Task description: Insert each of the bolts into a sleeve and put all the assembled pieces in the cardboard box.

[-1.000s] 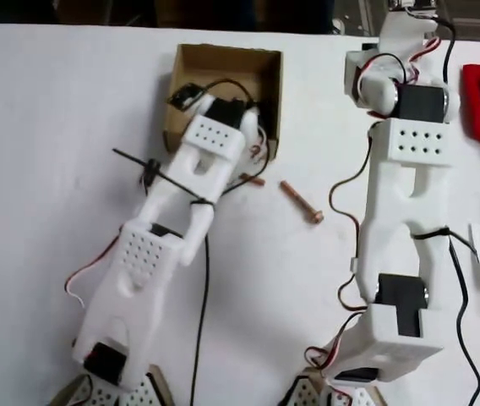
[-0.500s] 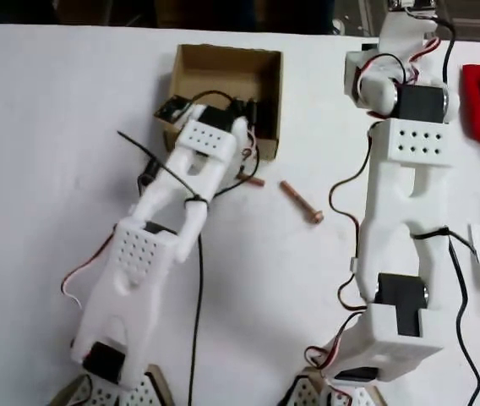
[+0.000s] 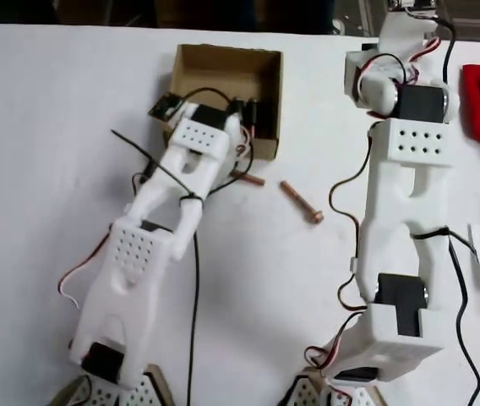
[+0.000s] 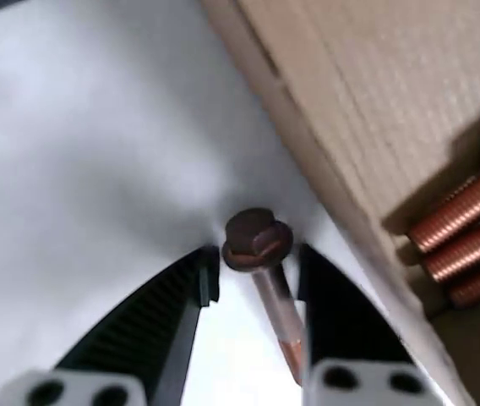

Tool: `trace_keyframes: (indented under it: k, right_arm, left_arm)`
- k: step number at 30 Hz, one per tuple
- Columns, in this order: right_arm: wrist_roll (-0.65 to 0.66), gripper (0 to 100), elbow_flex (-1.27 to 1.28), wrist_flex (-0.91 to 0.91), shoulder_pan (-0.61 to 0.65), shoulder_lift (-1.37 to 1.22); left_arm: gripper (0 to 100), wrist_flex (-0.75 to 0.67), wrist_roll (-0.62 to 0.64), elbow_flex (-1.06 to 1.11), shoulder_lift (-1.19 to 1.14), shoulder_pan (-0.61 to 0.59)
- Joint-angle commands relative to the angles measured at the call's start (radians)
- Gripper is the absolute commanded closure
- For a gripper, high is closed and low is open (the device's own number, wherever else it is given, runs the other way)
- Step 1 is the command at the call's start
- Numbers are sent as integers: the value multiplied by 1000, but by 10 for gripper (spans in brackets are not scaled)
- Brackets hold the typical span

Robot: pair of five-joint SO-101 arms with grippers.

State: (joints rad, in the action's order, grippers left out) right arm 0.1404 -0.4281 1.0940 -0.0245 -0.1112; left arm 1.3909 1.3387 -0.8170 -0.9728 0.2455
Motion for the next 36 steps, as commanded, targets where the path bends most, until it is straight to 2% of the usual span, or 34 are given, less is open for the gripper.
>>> trace_keyframes:
  k: [1, 7, 12, 16, 19, 21, 27, 36]
  right_arm:
    - [-8, 978, -40, -19, 12, 39]
    - [-8, 978, -40, -19, 12, 39]
    - [-8, 978, -40, -19, 12, 39]
    - [-8, 978, -40, -19, 12, 39]
    - [-8, 978, -40, -19, 12, 39]
    - [-8, 978, -40, -19, 12, 39]
    - [-8, 978, -40, -19, 12, 39]
    - [-8, 978, -40, -19, 12, 39]
  left_arm:
    - [967, -9, -20, -7, -3, -11]
    - [973, -9, -55, -7, -2, -8]
    - [973, 21, -245, -62, -5, 12]
    - [971, 72, -431, -130, -11, 83]
    - [968, 80, -491, -136, -12, 104]
    - [946, 80, -493, -137, -12, 104]
    - [765, 92, -442, -137, -12, 101]
    - [752, 68, -276, -137, -12, 25]
